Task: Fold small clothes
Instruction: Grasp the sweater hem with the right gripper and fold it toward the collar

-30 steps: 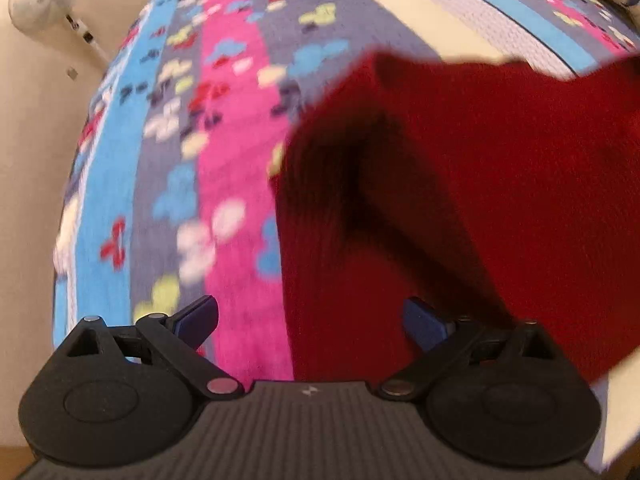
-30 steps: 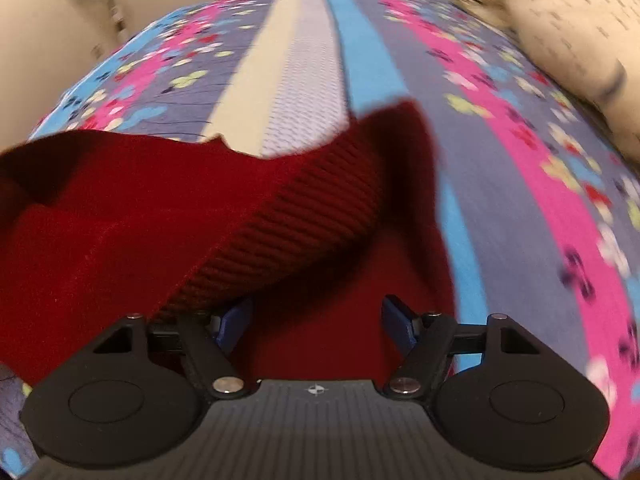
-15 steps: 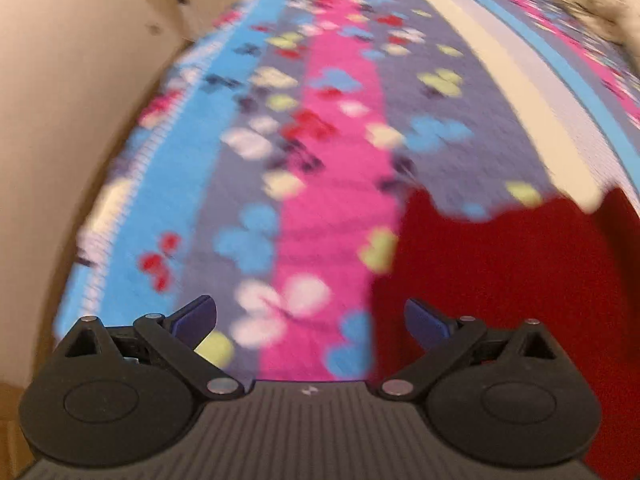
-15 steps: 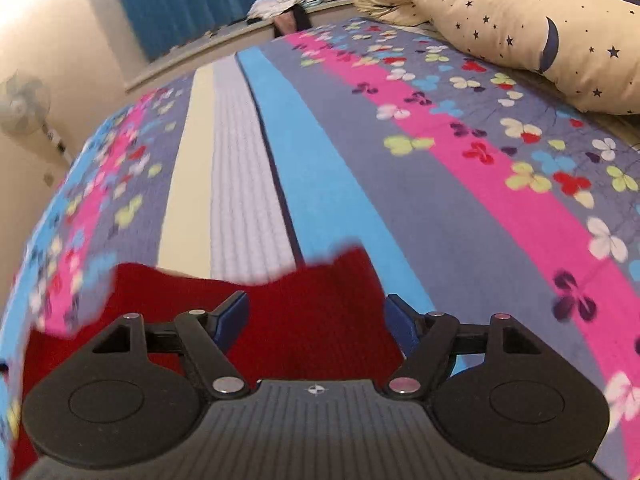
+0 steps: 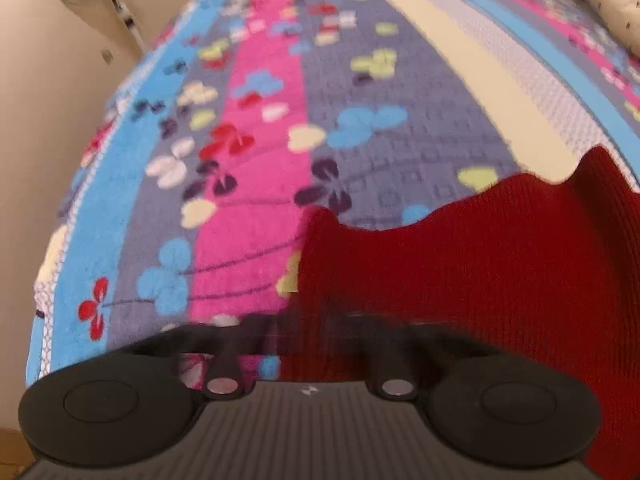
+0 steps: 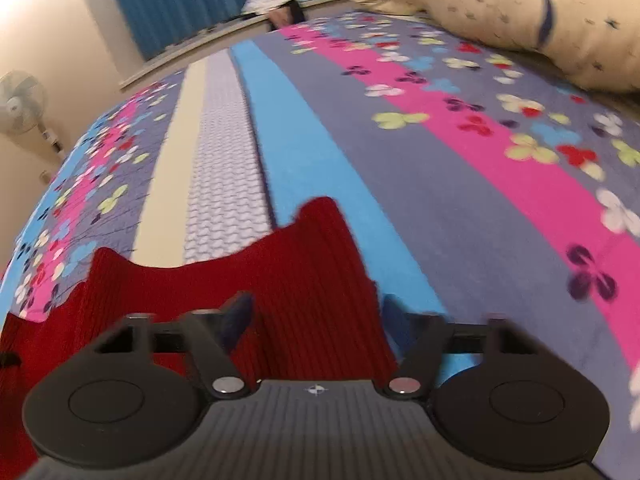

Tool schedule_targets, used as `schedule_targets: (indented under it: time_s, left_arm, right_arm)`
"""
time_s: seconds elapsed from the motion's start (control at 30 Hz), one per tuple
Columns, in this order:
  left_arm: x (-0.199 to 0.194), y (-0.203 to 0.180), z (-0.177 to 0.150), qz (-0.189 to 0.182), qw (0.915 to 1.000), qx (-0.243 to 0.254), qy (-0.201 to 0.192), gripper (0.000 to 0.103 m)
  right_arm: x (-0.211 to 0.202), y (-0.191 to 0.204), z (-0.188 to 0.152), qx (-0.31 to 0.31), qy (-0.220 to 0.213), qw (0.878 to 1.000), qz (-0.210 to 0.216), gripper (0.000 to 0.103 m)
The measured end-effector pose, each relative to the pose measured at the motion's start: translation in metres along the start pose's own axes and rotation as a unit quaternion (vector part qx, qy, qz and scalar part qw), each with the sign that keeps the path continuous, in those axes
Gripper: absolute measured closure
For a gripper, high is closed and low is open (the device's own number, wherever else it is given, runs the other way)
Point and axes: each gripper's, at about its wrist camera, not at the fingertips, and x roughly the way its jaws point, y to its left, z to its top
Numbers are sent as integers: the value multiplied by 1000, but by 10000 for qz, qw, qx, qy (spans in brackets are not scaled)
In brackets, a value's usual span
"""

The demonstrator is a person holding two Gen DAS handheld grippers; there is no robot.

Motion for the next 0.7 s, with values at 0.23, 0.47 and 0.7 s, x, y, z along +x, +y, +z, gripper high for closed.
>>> schedule_targets:
  time_s: [0.23,0.47,0.7]
  left_arm:
    - [-70,54,-6,-627,9949,-467,-631,93]
    - [29,53,-5,-307,9960,-762,348,91]
    - [5,53,-17,226,9986,-474,-119,17]
  right_arm:
    - [-68,4,22,-180,-639,9953,704,93]
    - [16,-46,28,1023,426,9938,-107,93]
    - [30,-43,16,628,209,9964,-529,60]
